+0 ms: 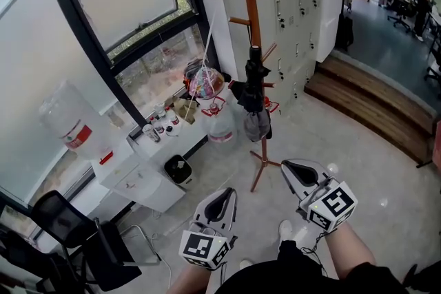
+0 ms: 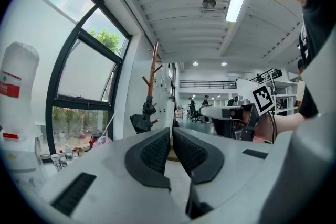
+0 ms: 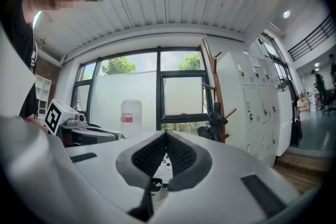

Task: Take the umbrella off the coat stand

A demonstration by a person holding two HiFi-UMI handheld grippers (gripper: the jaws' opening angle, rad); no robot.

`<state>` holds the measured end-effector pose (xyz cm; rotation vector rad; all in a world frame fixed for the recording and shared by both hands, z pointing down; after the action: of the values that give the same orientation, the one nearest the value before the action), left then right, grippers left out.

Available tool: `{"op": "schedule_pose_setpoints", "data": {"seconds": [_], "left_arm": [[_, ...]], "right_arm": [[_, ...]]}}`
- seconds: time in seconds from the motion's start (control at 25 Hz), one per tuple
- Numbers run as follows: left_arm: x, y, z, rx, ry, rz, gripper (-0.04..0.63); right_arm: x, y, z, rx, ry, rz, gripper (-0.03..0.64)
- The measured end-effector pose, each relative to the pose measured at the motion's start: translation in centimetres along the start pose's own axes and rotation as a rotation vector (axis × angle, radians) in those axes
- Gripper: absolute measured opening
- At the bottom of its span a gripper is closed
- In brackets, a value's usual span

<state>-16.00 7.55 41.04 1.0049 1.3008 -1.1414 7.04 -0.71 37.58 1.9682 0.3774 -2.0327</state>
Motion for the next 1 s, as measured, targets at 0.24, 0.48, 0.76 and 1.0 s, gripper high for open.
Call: {"op": "schedule_pose_setpoints", "data": {"seconds": [0.24, 0.48, 0.76, 1.0], "left_arm": [[0.1, 1.2, 3.8, 0.003, -0.01, 0.013, 0.029], [0.1, 2.5, 7.5, 0.004, -0.014, 0.021, 0.029], [0.8, 3.3, 11.3, 0.018, 0.001, 0.02, 0.029], [1.4, 4.1, 14.2, 0.035, 0.009, 0.025, 0.029]], "right_arm": [[0.1, 4.0, -0.2, 0.005, 0.015, 0.002, 0.054], [-0.3, 7.9, -0.6, 0.01, 0.029, 0.012, 0.054], [-0.3, 11.9, -0.6, 0.014, 0.04, 0.018, 0.054], [-0.3, 15.1, -0.7, 0.031, 0.049, 0.023, 0.054]]}}
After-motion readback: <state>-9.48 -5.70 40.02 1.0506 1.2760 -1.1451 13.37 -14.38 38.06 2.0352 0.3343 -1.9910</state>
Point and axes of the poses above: the fingertips, and each gripper's own axes: z forward along the fingers, y to its right, x out of its top, the point moved 9 cm from there along -z, backward along the fingers, and after that the axes turned 15 degrees about x, right-handed, at the moved point
